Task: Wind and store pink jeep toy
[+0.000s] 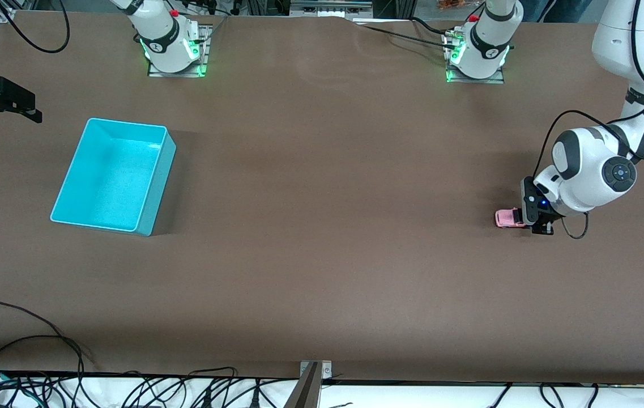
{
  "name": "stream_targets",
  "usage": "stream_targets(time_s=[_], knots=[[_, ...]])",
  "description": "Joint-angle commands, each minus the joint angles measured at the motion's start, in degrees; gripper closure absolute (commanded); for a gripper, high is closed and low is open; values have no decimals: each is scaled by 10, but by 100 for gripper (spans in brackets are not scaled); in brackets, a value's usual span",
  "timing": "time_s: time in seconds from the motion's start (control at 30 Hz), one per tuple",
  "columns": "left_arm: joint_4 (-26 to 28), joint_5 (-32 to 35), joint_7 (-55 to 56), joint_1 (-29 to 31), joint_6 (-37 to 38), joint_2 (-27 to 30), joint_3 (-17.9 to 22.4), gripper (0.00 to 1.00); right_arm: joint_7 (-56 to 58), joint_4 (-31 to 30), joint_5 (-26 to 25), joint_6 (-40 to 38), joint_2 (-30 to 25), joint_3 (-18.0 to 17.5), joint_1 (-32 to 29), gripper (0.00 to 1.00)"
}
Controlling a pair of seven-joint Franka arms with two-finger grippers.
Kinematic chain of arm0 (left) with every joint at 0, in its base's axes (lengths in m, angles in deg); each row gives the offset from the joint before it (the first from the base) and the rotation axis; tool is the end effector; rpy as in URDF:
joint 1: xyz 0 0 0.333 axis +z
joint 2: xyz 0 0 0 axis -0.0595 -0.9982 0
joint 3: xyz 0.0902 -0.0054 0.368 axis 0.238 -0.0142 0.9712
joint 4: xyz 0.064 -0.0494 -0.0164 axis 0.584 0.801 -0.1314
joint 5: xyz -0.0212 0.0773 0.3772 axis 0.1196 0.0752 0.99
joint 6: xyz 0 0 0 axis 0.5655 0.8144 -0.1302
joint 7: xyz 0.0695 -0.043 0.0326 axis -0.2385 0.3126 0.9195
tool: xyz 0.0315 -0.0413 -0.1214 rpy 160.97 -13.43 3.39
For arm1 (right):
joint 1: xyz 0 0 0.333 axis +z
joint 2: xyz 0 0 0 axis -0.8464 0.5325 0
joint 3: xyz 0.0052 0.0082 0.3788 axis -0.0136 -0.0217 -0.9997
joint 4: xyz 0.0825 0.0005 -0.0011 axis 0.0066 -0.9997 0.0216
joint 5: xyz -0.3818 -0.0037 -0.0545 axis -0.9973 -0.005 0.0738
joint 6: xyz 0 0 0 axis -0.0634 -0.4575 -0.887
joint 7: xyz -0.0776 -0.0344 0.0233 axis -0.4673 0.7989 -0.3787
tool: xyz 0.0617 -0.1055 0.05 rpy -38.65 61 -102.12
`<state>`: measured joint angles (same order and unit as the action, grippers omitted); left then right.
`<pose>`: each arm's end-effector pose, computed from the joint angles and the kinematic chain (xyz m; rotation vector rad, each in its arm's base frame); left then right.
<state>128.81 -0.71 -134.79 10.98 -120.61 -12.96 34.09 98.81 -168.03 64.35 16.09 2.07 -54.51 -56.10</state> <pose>0.5976 0.0860 0.2294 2.1608 -2.2650 -0.0334 0.5508 -0.0098 0.6824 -3.1157 -0.2761 0.1256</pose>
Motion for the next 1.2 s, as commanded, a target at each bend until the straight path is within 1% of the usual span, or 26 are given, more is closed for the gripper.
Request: stream_targets(time_s=[0.0,0.4,0.5,0.6,0.93,1.17], knots=[[1,1,-6,4,-2,-1,-4,94,-5,10,6,-7,2,-1,0,0],[-3,3,-9,4,3,-4,-2,95,-5,10,6,-7,2,-1,0,0],[-4,7,-11,10,3,-8,-1,96,-5,10,6,-7,2,-1,0,0],[-6,11,-13,29,3,-14,-1,100,-5,10,6,-7,2,-1,0,0],[-11,11,-60,79,3,-26,0,100,-5,10,6,-7,2,-2,0,0],[-49,11,-100,133,2,-63,0,100,-5,10,6,-6,2,-1,0,0]])
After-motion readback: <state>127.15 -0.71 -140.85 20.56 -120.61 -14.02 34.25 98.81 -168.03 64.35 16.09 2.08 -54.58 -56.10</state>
